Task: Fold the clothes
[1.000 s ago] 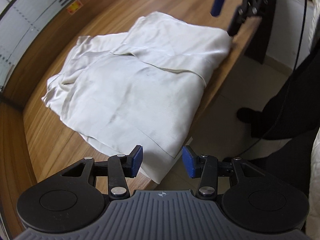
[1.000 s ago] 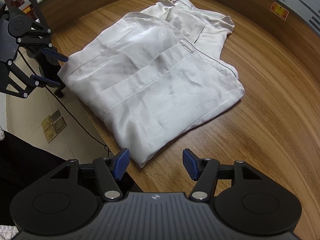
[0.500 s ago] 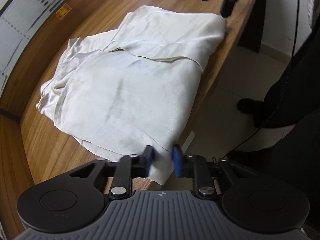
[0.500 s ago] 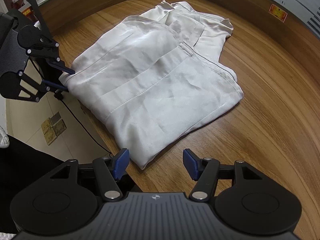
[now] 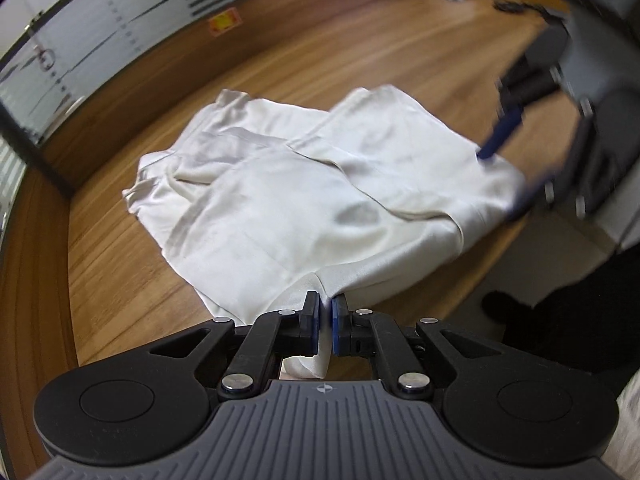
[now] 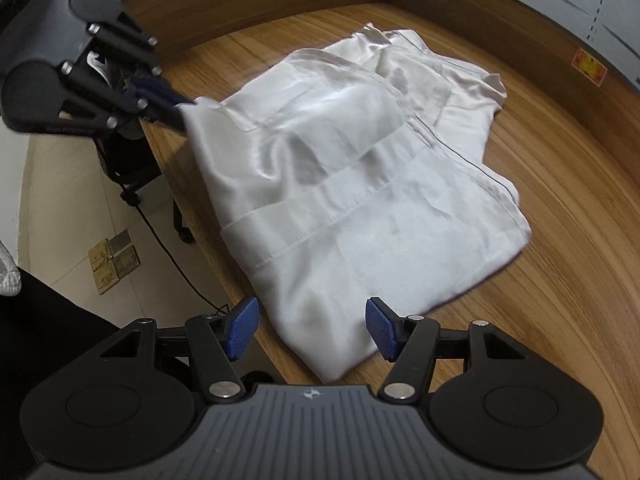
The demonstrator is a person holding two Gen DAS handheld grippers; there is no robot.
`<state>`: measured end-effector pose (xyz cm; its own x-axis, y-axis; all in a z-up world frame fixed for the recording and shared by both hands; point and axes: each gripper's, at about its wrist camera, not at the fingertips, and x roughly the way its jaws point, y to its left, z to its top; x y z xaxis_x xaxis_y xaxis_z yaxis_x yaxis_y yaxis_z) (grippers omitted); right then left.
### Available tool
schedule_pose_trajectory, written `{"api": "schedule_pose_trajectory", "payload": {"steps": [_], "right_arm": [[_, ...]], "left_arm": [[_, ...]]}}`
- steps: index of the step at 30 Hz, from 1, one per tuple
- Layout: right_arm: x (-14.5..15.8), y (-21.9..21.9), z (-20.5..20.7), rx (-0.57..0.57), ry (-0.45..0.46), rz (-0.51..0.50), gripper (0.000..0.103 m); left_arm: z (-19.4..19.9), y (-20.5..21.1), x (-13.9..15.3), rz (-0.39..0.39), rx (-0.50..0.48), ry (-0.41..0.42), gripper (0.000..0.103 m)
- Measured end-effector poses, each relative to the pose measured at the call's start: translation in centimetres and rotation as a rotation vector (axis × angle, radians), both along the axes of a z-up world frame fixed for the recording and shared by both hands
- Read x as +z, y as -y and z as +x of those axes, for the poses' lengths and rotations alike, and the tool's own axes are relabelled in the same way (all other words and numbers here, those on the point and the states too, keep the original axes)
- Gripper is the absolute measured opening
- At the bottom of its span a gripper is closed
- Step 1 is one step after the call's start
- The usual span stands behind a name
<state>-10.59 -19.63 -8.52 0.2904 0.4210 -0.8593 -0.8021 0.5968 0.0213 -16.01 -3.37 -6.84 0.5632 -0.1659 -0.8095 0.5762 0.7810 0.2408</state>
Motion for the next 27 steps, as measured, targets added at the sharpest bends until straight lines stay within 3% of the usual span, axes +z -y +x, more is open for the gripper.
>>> {"api": "schedule_pose_trajectory", "payload": {"steps": [12,16,21,27], "right_arm": [[-1.4,-0.7,-1.0,-0.034,0.153,-0.040,0.063],[-0.8,0.0,0.2,-0.003,0.123,-0.020,0.044],[0.2,0.7,1.5,0.042,0.079,0.002,0.007],[1.6,0.8,1.0,0.103,0.015,-0.001,0.004]], "left_arm": [[1.7,-0.8,2.0,-0.076,0.126,0.015,0.007],[1.6,-1.1,1.7,-0.090,0.142,-0.016,0.007],[0.7,-1.6,1.2,-0.125,0.165,-0.051,0.007],[-1.6,-2.6,0.7,-0.169,0.191,-0.075,0.007]]}}
